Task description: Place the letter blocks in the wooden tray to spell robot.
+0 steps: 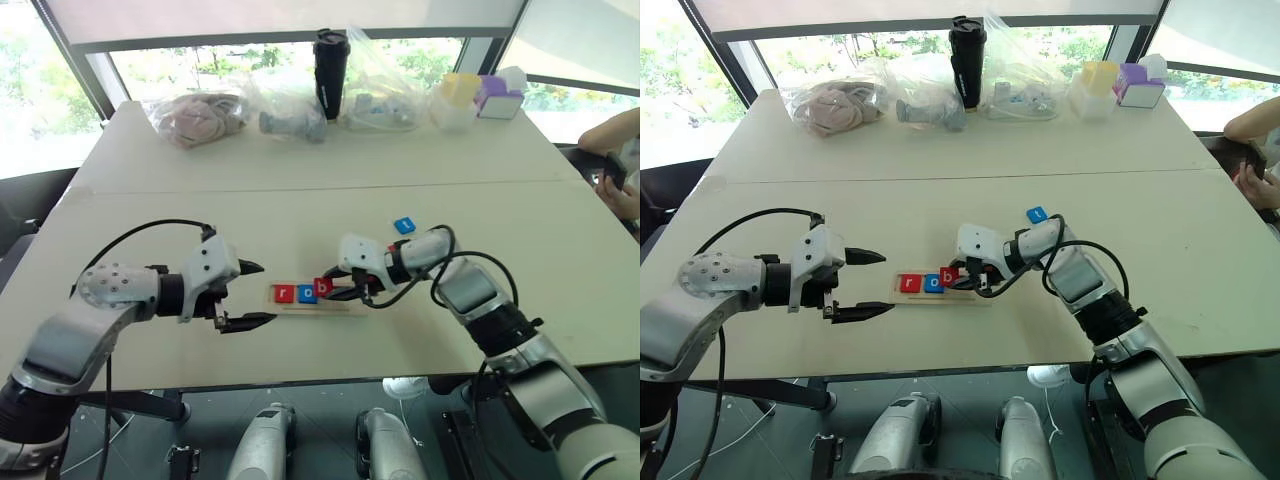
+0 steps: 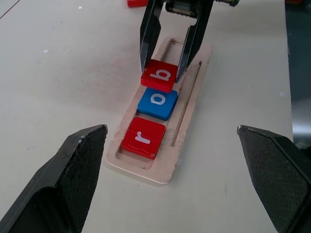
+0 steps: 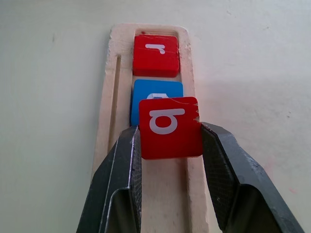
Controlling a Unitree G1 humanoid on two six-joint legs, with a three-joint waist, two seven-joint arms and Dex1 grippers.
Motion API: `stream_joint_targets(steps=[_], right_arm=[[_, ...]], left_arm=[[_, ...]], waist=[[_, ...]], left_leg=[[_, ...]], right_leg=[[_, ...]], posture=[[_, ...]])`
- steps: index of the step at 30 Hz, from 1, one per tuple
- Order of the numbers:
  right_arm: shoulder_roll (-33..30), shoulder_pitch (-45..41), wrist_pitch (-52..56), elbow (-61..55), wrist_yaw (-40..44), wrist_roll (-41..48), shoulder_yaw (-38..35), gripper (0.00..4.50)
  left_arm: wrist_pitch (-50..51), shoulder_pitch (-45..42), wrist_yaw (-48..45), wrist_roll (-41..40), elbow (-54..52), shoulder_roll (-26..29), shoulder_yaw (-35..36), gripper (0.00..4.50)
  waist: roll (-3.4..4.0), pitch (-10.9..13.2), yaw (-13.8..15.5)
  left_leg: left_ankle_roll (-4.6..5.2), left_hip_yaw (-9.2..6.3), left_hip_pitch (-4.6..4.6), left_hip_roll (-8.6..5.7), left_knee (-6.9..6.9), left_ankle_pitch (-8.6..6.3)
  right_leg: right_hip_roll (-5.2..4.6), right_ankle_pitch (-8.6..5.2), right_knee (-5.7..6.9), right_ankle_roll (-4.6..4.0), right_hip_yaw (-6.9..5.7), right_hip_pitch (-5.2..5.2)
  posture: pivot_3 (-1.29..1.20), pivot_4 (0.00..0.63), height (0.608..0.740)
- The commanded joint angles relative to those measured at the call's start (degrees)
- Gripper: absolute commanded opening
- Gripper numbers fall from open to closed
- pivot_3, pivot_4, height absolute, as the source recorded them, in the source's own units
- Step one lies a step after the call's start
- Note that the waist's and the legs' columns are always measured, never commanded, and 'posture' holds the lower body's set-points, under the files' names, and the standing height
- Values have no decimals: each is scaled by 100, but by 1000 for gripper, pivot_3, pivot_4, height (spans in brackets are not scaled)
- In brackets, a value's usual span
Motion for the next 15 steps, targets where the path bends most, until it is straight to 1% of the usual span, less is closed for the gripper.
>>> stream_joint_targets(steps=[1,6,15], right_arm=[[-177,80,67,-382,81,119,-179,1159],[-137,169,108,-370,45,57,-107,1159],[41,70,56,-136,31,-54,62,1159]], left_arm=[[-105,5,26,-5,-106,-12,59,4500],[-125,-44,9,28,-62,-81,5,4500],[-76,-76,26,35,-90,-117,4,4500]], waist=[[0,0,-4],[0,0,-4],[0,0,-4]], left_leg=[[0,0,0,0,0,0],[0,0,1,1,-1,0],[1,0,1,1,1,0]], right_leg=[[0,0,0,0,0,0],[0,0,1,0,0,0],[0,0,1,0,0,0]], posture=[[0,150,740],[0,150,740],[0,150,740]])
